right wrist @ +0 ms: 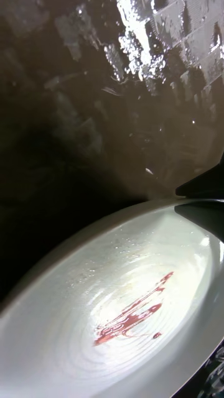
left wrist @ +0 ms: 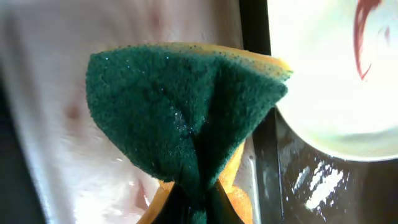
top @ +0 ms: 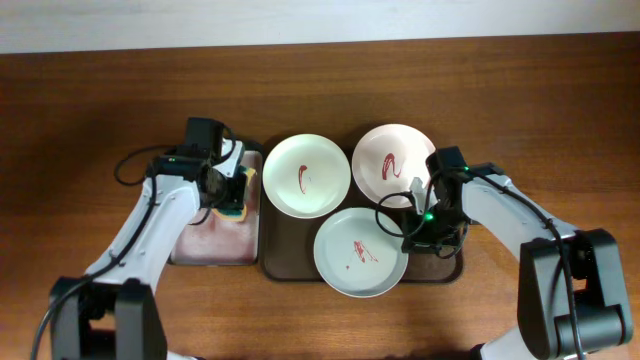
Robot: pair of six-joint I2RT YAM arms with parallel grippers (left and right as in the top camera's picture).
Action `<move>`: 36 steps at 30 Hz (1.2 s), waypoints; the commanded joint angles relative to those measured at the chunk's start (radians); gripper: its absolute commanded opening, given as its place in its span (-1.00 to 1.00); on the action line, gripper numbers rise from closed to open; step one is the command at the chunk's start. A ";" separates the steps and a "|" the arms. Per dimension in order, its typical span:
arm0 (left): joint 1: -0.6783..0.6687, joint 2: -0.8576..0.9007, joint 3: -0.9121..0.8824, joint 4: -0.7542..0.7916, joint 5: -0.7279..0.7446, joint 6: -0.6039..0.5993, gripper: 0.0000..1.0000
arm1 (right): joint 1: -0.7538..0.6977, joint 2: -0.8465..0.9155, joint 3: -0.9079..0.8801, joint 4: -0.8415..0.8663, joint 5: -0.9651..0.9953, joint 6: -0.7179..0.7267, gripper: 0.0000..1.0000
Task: Clean dirty plates on tray and stack at the side
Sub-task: 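Lift the sponge with the left gripper toward the pale green plate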
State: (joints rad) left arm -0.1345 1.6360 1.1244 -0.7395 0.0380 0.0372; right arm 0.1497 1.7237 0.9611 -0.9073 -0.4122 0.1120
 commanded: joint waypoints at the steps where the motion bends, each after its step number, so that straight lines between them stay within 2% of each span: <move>1: 0.000 -0.083 0.032 0.047 -0.073 -0.003 -1.00 | 0.007 0.008 -0.010 0.010 0.061 0.042 -0.92; 4: 0.000 -0.145 0.032 0.102 -0.151 -0.003 -1.00 | 0.007 0.008 -0.009 0.011 0.134 0.081 -0.92; 9: 0.000 -0.251 0.032 0.177 -0.247 -0.003 -1.00 | 0.007 0.008 -0.009 0.014 0.136 0.081 -0.92; 16: 0.000 -0.338 0.032 0.235 -0.257 -0.003 -1.00 | 0.007 0.007 -0.009 0.018 0.136 0.081 -0.92; 36: 0.000 -0.340 0.032 0.226 -0.256 -0.003 -1.00 | 0.007 0.007 -0.009 0.022 0.136 0.081 -0.92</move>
State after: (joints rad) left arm -0.1345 1.3136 1.1336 -0.5167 -0.1997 0.0372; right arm 0.1516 1.7237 0.9611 -0.8883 -0.3149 0.1837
